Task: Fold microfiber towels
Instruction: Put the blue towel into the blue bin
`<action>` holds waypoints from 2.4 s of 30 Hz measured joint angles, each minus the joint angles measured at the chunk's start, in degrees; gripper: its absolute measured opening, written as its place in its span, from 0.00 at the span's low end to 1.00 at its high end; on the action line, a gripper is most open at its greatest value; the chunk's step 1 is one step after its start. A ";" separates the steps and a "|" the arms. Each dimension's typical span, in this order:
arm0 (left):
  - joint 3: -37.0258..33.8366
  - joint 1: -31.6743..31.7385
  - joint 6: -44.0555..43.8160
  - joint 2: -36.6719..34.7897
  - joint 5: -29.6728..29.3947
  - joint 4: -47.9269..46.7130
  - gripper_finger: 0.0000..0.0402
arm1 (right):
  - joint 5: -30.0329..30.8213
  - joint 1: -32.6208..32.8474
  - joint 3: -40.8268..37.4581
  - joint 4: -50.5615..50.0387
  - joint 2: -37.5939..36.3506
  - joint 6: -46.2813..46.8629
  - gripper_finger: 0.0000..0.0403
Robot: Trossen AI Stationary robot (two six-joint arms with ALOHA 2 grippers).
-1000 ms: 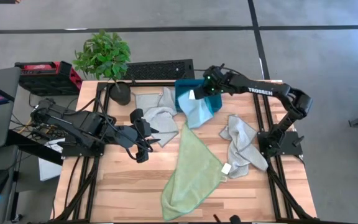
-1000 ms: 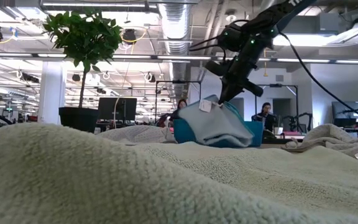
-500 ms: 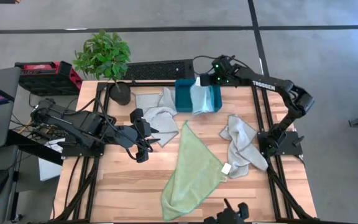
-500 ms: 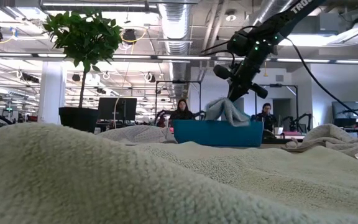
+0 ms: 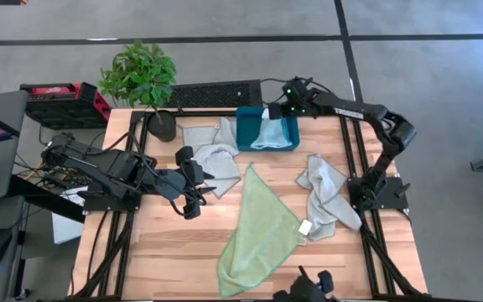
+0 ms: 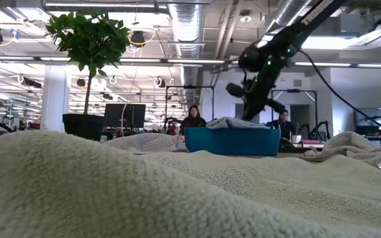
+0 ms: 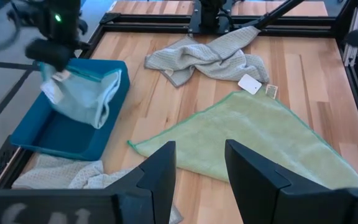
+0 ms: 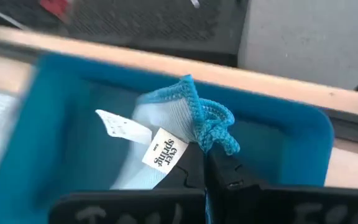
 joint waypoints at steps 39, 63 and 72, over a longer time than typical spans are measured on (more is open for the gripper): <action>0.00 0.00 -1.27 0.00 -0.74 -3.64 0.33 | 7.30 0.33 1.40 0.49 5.39 0.42 0.55; 0.00 0.00 -2.08 0.02 -1.16 -6.14 0.33 | -9.23 5.75 6.04 -1.53 10.98 -12.79 0.54; 0.00 0.68 -2.06 0.02 -1.29 -6.24 0.33 | -7.93 5.65 6.37 -1.95 12.73 -12.78 0.54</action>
